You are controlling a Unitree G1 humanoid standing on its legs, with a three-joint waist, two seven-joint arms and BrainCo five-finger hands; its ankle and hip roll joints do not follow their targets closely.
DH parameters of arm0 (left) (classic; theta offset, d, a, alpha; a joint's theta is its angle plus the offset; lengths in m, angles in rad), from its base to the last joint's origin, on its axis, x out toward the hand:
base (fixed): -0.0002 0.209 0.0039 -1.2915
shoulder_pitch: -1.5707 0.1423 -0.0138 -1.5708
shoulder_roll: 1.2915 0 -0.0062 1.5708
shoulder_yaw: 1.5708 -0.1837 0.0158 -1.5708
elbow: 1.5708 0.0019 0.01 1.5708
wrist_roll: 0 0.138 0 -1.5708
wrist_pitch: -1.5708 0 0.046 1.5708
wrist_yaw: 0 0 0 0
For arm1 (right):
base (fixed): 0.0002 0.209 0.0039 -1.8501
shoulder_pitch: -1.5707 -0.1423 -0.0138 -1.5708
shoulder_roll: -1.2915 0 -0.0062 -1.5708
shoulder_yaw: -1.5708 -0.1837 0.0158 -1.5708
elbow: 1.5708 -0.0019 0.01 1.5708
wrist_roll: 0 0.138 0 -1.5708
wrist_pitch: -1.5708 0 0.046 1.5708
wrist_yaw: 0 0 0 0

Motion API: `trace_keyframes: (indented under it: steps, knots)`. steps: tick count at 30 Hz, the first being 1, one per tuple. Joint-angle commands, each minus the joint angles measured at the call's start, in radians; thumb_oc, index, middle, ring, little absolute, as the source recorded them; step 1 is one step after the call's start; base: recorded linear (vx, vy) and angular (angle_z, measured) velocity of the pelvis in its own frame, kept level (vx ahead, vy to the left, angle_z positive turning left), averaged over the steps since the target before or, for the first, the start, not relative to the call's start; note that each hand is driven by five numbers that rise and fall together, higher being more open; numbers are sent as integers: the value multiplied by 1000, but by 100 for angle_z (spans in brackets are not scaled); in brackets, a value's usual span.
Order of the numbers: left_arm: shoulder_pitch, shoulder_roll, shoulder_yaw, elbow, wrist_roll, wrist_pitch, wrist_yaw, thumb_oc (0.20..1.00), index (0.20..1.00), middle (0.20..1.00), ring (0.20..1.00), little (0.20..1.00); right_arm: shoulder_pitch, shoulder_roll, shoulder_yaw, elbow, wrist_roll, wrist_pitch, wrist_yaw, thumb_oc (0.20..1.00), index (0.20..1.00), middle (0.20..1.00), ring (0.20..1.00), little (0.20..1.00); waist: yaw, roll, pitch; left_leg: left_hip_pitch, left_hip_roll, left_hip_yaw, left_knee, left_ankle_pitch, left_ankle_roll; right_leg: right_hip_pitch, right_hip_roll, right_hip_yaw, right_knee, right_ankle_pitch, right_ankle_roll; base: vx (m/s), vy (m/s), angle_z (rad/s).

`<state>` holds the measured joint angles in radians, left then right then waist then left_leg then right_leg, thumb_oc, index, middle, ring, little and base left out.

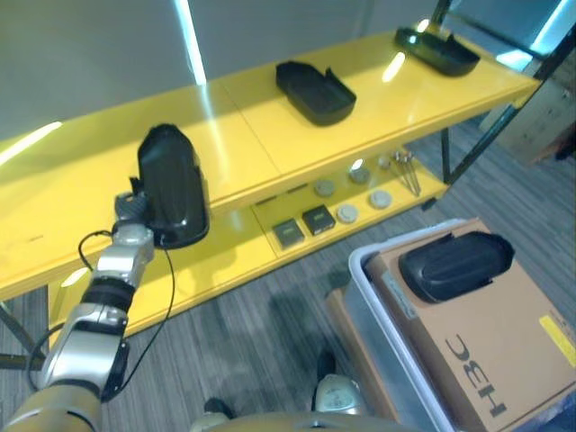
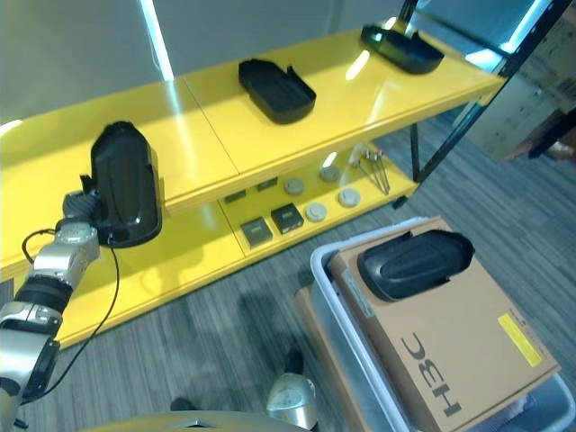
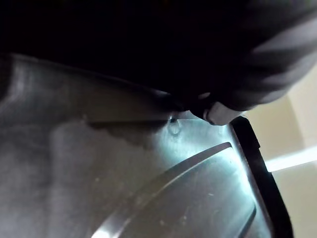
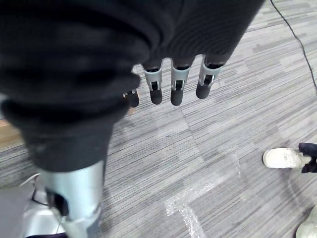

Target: Move parts from the plastic box to the shelf.

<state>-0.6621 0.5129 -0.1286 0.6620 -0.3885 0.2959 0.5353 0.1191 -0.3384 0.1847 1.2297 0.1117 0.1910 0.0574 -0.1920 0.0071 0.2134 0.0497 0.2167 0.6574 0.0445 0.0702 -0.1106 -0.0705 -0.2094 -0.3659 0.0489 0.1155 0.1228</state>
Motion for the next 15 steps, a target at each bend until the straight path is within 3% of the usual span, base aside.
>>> trace_keyframes:
  steps: [1,8,15]
  knots:
    - [-148,68,12,63,-31,-87,153,200,200,200,200,200,-8,-16,43,-2,26,-18,27,1000,1000,1000,1000,1000,3,-6,40,-50,44,-34,106,-124,32,-49,-10,8,110,-142,43,-134,-18,-6]
    - [-306,142,-22,212,-12,-84,263,200,200,200,200,200,-51,-21,82,13,73,-70,32,1000,1000,1000,1000,1000,-19,-22,114,-145,86,-44,173,-120,12,-127,-3,41,135,-145,34,-89,-22,-5]
    - [-386,192,-64,274,-14,-70,271,200,200,200,200,200,-77,-30,87,46,88,-111,36,1000,1000,1000,1000,1000,-22,-22,150,-180,96,-53,179,-108,0,-149,1,52,121,-134,32,-31,2,-3]
